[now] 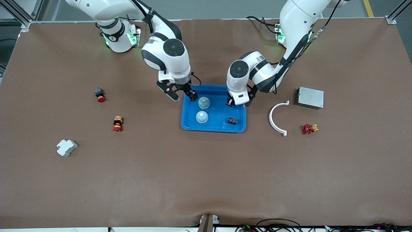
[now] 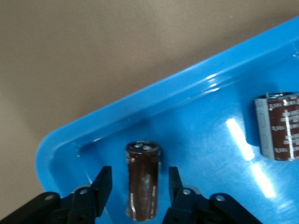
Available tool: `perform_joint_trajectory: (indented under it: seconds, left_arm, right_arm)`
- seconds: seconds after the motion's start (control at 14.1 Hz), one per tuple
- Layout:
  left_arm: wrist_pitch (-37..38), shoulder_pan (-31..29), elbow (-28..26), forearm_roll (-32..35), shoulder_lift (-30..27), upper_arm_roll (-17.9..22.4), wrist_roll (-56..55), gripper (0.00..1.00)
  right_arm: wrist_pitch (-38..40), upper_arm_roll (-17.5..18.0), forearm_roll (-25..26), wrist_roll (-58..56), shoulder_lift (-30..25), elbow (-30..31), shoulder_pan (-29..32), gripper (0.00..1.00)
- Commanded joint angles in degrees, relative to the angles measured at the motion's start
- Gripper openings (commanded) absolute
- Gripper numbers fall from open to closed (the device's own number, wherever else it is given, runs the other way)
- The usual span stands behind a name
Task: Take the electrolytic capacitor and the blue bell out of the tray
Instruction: 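Carry the capacitor with the left gripper toward the red valve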
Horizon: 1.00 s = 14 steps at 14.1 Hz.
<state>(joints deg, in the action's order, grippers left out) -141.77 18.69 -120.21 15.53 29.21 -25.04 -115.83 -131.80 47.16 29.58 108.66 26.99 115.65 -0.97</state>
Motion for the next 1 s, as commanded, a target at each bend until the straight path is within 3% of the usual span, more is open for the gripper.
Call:
perform_joint_trajectory:
  seconds: [0.0,0.28,0.5,0.92]
  left_arm:
    - [-1.4,0.0,1.5,2.4,0.9,1.6,-0.6,0.0]
    - [-0.1,-2.3,3.4,8.1,-1.3,1.9,0.7,0.0]
    - [8.8,-4.4,8.0,7.9,-4.1,1.7,4.6,0.0]
    - [14.1,-18.9,10.3,6.5,-7.2,0.2,25.7,0.0]
  right_arm:
    - [0.2,1.5,4.3,5.3,4.6,-2.9,-0.8,1.0]
    - [0.8,-3.1,4.3,7.9,6.5,-6.4,-7.4,1.0]
    - [0.5,-6.9,4.3,9.1,8.2,-8.9,-11.5,1.0]
    - [0.1,-12.5,4.3,12.0,11.5,-13.2,-18.2,1.0]
